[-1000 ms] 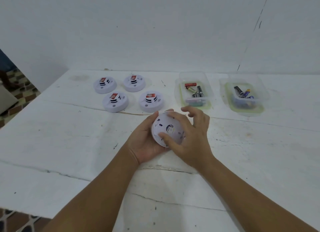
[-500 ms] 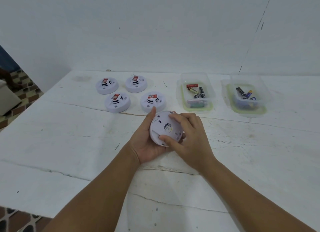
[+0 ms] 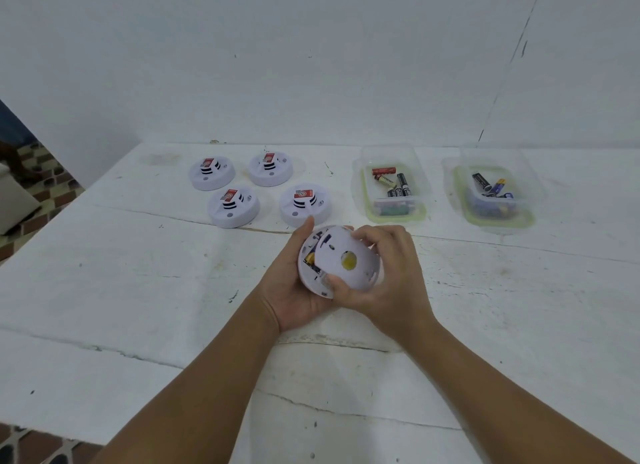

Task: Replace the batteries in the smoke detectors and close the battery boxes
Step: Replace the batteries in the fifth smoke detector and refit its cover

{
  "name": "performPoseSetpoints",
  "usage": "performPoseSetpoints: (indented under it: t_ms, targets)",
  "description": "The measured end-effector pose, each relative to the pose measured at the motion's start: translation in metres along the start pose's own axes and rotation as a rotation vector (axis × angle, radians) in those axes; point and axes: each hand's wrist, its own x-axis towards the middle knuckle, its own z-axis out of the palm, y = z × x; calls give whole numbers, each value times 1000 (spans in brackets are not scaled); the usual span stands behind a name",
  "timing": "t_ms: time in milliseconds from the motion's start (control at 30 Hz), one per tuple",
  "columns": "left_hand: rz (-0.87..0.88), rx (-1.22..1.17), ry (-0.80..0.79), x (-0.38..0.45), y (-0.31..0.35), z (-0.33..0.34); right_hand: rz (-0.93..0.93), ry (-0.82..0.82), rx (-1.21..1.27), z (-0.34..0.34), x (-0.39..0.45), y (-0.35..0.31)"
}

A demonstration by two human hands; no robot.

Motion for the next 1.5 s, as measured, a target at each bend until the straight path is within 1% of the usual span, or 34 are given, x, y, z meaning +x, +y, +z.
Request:
performPoseSetpoints:
  t_ms: [133,200,267,300,333,400,467,500,600,700,767,833,900,1000,1133,1400,1500]
  targets:
    - [19,-25,20,2,0,-3,49,56,36,-2,2,0]
    - [38,-56,23,2,0,-3,186,158,81,-7,6,1]
    - [104,-102,29,1,2,-2,381,261,152,-12,9,3]
    - [142,-130,36,0,4,-3,460,283,174,-13,10,5]
    - [175,-157,49,0,5,-5,514,277,159,-13,10,7]
    - [204,-191,54,0,7,-8,548,187,16,-11,12,11]
    - [191,-191,39,0,6,-10,542,61,-154,-8,13,13]
    - [186,-187,33,1,6,-10,538,24,-206,-6,14,13]
    - [185,-174,16,1,5,-8,492,23,-203,-4,11,12]
    - [173,-142,27,2,3,-5,299,56,-138,-3,7,8]
    - [149,-109,23,4,2,-4,136,27,-111,-1,4,3]
    - [121,-83,16,4,1,-3,52,-28,-58,3,4,-3]
    - [106,-79,17,3,3,0,56,-60,16,7,5,-8]
    - [88,-98,21,3,3,0,76,-51,72,14,6,-12]
    - [95,-66,40,4,3,1,100,-57,73,23,8,-17]
    - [79,-82,48,4,3,2,128,-63,86,27,11,-13]
    - [80,-75,56,4,3,2,159,-91,60,29,11,-14]
